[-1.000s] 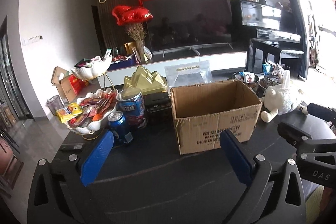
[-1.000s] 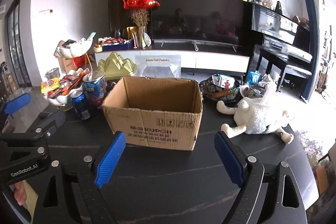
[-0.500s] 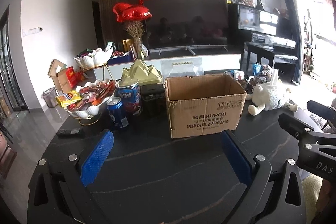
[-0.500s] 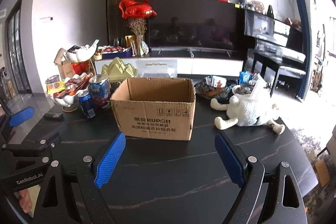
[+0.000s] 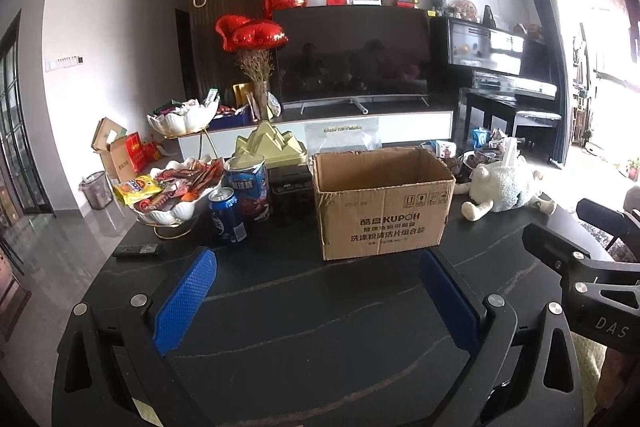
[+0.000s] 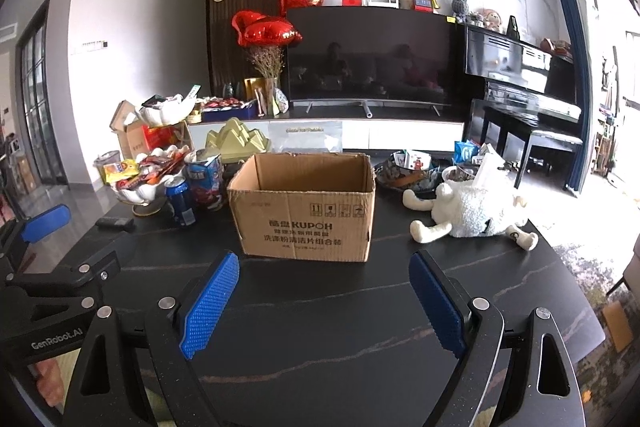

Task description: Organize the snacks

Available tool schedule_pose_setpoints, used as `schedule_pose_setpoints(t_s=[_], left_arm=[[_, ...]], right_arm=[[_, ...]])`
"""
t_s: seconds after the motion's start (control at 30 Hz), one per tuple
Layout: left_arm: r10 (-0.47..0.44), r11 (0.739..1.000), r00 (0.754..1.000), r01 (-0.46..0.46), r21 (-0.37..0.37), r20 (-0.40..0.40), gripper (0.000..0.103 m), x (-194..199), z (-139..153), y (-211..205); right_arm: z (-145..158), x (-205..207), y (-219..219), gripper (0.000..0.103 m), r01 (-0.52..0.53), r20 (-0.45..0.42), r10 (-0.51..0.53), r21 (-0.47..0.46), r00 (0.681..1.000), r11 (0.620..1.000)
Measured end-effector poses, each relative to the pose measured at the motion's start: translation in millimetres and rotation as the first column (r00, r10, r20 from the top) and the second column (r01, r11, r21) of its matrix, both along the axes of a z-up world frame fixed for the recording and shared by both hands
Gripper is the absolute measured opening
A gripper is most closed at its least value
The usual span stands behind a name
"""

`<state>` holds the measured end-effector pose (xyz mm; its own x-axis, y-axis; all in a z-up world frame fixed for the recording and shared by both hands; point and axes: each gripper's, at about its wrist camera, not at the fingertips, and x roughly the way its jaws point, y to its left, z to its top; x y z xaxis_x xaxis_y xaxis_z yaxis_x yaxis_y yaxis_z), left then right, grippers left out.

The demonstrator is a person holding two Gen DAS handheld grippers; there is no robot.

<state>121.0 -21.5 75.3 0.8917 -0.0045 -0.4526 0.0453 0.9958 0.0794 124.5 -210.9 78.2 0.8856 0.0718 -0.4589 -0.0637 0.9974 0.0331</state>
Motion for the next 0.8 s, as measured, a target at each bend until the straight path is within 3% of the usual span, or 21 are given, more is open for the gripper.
schedule_pose_setpoints(t_s=[0.8], left_arm=[[0.002, 1.000, 0.999, -0.002, 0.012, 0.046, 0.103, -17.9, 6.6, -2.0]], right_arm=[[2.0, -13.4, -2.5, 0.088, 0.003, 0.008, -0.003, 0.020, 1.000, 1.000]])
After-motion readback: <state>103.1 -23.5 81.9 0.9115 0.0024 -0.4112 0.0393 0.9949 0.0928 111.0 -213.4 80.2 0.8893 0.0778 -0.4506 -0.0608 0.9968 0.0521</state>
